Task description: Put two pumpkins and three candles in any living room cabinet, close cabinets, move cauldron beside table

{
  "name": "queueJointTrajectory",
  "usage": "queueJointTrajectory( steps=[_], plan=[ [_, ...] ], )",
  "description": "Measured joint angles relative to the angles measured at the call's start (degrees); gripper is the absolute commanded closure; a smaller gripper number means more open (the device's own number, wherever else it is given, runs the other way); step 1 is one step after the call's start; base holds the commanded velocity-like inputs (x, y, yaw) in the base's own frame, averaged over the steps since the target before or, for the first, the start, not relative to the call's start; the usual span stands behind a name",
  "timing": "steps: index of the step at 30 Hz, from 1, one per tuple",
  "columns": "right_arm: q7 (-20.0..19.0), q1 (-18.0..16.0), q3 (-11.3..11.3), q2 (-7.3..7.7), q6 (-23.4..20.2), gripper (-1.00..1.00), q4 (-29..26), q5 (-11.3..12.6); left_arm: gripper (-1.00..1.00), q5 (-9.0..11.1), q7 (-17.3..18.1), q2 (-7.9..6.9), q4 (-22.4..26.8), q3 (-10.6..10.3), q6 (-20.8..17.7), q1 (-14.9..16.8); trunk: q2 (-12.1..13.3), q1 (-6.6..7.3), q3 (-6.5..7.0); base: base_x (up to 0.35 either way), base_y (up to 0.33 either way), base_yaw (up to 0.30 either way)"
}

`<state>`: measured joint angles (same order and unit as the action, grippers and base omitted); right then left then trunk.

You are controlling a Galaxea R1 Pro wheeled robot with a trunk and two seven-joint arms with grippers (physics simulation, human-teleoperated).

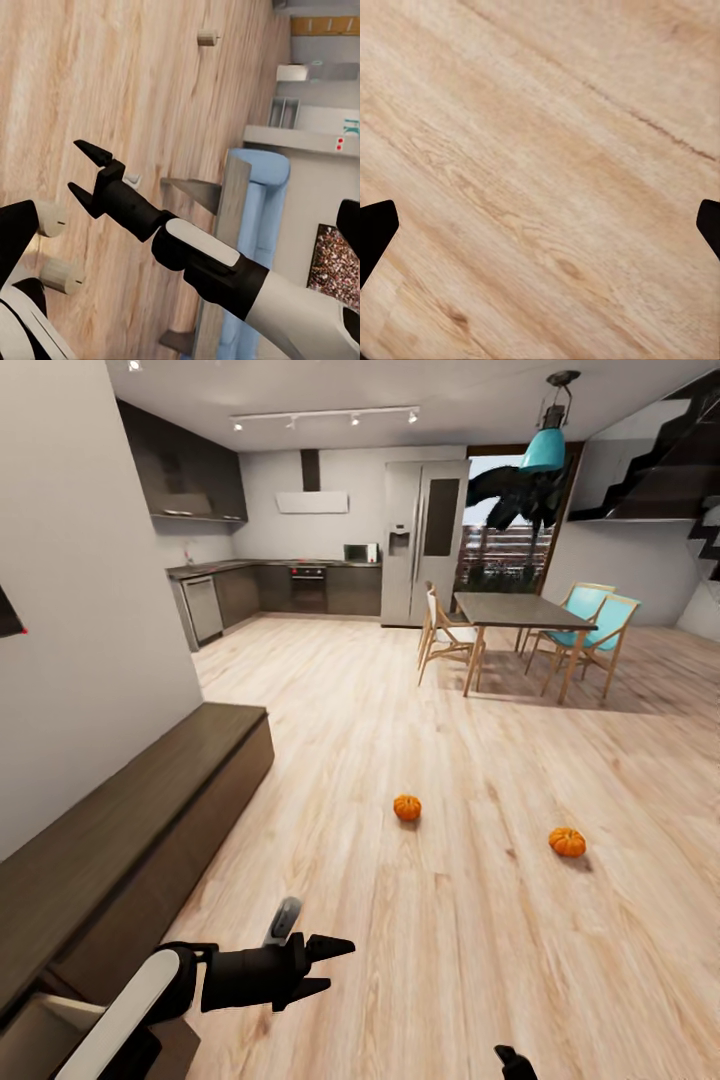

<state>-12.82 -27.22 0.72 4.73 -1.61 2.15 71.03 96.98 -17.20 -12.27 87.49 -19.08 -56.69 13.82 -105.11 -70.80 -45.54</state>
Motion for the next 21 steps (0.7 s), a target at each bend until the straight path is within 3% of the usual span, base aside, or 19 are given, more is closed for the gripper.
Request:
queueJointTrajectory(
  steps=[11, 21],
  plan=[
    [0.0, 0.0, 0.0, 0.00, 0.2, -1.00, 0.0, 0.0, -1.00, 0.0, 0.0, 0.00, 0.0, 0.0, 0.0, 0.0, 0.0, 0.01, -0.44, 0.177, 0.036, -0.229],
    [0.0, 0.0, 0.0, 0.00, 0.2, -1.00, 0.0, 0.0, -1.00, 0.0, 0.0, -0.02, 0.0, 0.1, 0.0, 0.0, 0.0, 0.02, -0.56, 0.289, 0.003, -0.100]
  ],
)
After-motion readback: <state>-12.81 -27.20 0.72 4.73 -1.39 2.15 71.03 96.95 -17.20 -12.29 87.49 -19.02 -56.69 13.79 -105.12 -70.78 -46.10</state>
